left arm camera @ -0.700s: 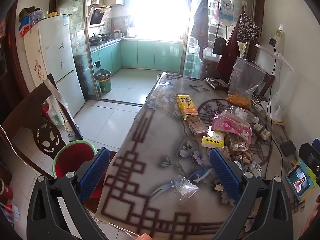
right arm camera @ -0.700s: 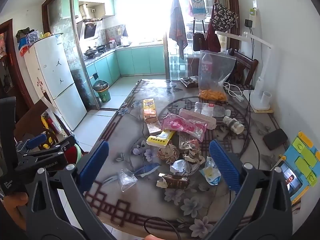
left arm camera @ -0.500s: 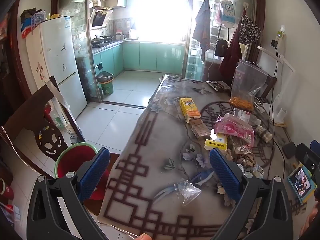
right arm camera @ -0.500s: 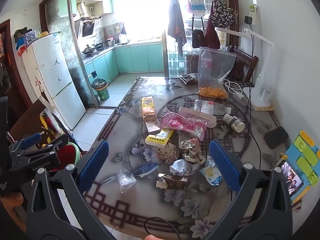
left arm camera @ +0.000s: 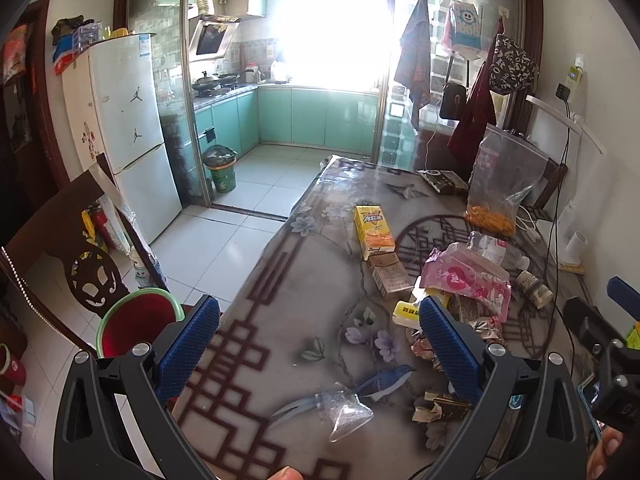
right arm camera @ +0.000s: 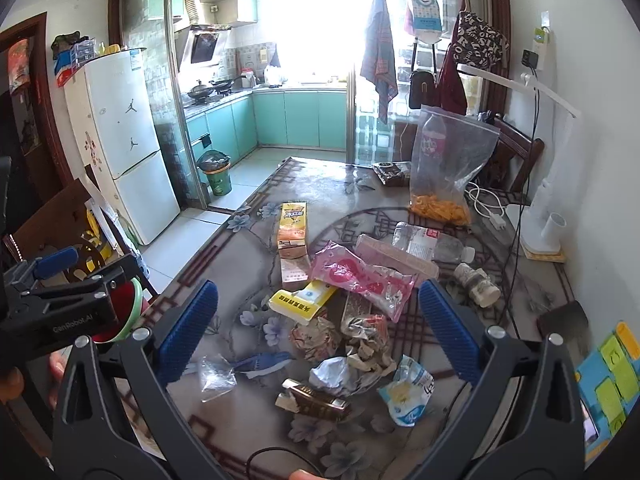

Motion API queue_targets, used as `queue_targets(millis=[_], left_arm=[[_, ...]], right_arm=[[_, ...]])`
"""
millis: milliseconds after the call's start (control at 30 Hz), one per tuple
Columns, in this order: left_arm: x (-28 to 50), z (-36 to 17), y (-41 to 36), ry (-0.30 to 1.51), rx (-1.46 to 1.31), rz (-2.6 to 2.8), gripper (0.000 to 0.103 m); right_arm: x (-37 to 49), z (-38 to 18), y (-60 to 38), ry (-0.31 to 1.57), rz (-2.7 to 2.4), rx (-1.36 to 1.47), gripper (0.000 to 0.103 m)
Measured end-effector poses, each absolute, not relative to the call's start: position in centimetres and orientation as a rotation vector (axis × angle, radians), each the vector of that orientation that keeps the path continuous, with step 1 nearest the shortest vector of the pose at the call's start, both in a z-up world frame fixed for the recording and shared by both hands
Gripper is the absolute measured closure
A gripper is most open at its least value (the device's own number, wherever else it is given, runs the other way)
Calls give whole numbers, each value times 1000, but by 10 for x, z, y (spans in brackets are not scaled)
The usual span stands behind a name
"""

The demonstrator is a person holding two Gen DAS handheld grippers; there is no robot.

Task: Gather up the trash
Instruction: 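Move both grippers toward the trash pile on the table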

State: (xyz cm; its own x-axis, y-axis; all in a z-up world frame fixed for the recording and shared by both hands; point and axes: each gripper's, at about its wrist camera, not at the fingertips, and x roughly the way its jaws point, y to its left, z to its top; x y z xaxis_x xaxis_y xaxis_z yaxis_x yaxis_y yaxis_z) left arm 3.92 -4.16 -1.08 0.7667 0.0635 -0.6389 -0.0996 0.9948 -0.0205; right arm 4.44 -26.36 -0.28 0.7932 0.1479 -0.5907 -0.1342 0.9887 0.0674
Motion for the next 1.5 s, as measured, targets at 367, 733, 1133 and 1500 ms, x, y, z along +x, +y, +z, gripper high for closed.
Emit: queue_targets(millis=[367,733,1133,1500], left_arm=[[52,9,-73,649,15,115,8],[71,13,-76,639,-14,57,8],[130,-6,-84,629,4,-109,8],[155,-8,-73,637,-8,-172,8]], right_arm=[[60,-21,-288,681,185,98,4],[69,-21,-293,684,121,113,4],[82,-32,-300,711,-59,152,3],[98,-21,-276,663,-131,169,4]])
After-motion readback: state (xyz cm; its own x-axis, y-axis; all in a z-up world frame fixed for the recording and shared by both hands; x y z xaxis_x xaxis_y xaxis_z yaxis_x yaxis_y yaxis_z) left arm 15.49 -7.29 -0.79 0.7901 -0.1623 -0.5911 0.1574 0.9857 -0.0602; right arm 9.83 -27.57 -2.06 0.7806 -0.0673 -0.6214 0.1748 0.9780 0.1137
